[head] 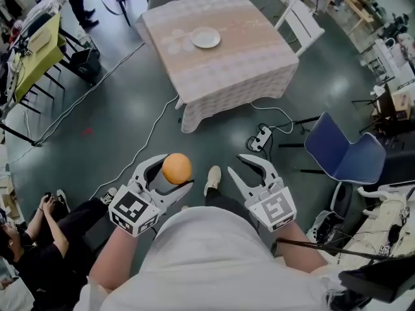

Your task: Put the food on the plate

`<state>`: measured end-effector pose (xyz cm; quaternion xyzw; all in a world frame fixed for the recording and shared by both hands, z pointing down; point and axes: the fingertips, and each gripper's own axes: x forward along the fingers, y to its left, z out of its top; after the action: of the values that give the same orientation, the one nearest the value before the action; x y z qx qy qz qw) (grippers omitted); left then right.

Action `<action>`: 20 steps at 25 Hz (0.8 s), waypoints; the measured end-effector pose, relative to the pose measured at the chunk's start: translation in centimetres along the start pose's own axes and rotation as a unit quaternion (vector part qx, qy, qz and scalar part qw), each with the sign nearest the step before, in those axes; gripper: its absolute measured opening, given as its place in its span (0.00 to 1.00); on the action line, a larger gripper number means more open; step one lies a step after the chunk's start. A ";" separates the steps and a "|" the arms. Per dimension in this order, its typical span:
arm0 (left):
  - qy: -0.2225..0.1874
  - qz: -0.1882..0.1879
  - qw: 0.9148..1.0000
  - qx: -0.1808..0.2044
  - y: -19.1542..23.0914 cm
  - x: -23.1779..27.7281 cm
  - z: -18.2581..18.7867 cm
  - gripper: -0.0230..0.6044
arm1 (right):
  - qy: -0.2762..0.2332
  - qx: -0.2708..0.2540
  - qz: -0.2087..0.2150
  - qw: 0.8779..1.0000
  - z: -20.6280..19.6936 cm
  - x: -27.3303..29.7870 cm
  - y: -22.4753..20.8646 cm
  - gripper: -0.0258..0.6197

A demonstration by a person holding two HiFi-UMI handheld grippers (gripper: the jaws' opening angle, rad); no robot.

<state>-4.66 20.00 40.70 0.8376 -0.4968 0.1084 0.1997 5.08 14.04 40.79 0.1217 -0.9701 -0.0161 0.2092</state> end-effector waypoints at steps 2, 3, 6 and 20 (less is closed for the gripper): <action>0.007 0.009 1.000 0.013 2.4 2.4 2.2 0.61 | -0.007 -0.003 0.004 1.000 0.8 1.0 -3.1 0.24; 0.008 0.014 1.000 0.017 3.6 3.5 3.2 0.61 | -0.010 -0.009 0.005 1.000 1.2 1.3 -4.5 0.24; 0.008 0.026 0.999 0.028 6.9 7.1 5.7 0.61 | -0.011 -0.012 -0.006 1.000 1.4 1.7 -8.8 0.24; 0.080 -0.004 0.995 0.061 27.3 22.9 10.3 0.61 | 0.034 0.063 -0.117 0.991 1.0 8.0 -21.5 0.24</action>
<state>-17.69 -14.26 46.34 0.8389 -0.4681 0.2047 0.1876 2.53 -8.82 41.38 0.2476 -0.9407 0.0252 0.2305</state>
